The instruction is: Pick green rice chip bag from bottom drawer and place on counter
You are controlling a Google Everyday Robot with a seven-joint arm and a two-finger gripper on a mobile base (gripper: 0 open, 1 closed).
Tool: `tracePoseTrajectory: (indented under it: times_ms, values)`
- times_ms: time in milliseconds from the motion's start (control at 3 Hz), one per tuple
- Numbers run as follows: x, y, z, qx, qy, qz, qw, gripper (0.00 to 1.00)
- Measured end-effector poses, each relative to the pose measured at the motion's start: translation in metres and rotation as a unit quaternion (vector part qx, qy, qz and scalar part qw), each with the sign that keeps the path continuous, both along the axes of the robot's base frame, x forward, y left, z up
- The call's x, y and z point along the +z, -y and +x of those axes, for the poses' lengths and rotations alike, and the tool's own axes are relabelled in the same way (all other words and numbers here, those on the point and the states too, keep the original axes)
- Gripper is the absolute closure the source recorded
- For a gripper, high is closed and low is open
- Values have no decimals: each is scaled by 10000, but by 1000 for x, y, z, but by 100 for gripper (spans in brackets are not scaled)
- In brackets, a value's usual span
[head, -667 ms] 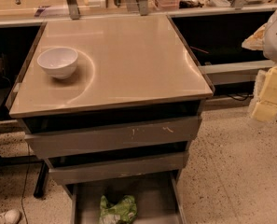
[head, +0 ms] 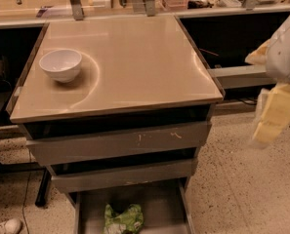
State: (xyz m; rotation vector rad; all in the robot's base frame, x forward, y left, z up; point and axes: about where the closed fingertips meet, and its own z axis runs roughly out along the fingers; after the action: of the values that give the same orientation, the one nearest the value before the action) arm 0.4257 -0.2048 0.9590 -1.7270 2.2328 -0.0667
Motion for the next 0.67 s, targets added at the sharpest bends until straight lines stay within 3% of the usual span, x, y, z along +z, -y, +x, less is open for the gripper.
tracePoseTrajectory:
  times_ms: [333,667]
  values:
    - [-47,-52,-28,194,-249,551,9980,0]
    - [-110,-99,-50,364,-620,909,9933,0]
